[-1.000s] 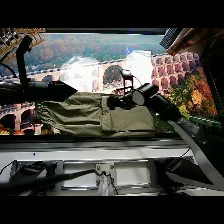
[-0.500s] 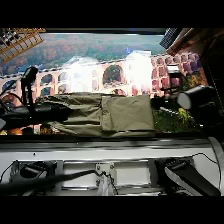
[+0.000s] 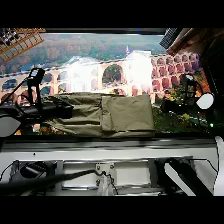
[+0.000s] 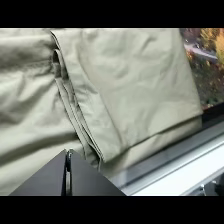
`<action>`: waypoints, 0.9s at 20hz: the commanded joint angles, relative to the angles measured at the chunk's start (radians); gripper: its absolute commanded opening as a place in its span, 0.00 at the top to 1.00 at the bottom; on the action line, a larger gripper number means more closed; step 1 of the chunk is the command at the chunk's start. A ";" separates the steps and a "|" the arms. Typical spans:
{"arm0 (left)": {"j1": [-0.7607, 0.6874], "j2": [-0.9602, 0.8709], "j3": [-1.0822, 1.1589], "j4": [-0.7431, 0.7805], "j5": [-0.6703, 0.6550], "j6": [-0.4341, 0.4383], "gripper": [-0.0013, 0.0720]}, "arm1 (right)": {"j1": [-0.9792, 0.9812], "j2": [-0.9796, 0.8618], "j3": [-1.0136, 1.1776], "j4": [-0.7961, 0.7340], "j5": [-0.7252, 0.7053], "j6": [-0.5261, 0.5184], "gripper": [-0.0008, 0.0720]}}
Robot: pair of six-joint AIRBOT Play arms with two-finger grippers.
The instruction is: Fold the clothes and pants, and hang the long-sleeved shirts on hangers.
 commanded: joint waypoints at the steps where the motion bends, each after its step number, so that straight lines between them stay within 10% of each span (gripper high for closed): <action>1: -0.006 -0.035 -0.001 0.014 0.043 -0.001 0.95 | -0.027 -0.117 -0.057 0.050 -0.139 -0.074 0.31; 3: -0.006 -0.068 -0.001 0.013 0.044 -0.002 0.45 | -0.059 -0.222 -0.071 0.191 -0.182 -0.179 0.31; 4: -0.006 -0.085 -0.001 0.014 0.045 -0.002 0.39 | -0.081 -0.268 -0.073 0.265 -0.186 -0.228 0.31; 12: -0.006 -0.199 -0.001 -0.093 0.087 -0.002 0.39 | -0.136 -0.442 -0.073 0.434 -0.224 -0.378 0.31; 18: -0.006 -0.266 -0.001 -0.138 0.110 -0.002 0.39 | -0.079 -0.467 -0.079 0.565 -0.165 -0.422 0.55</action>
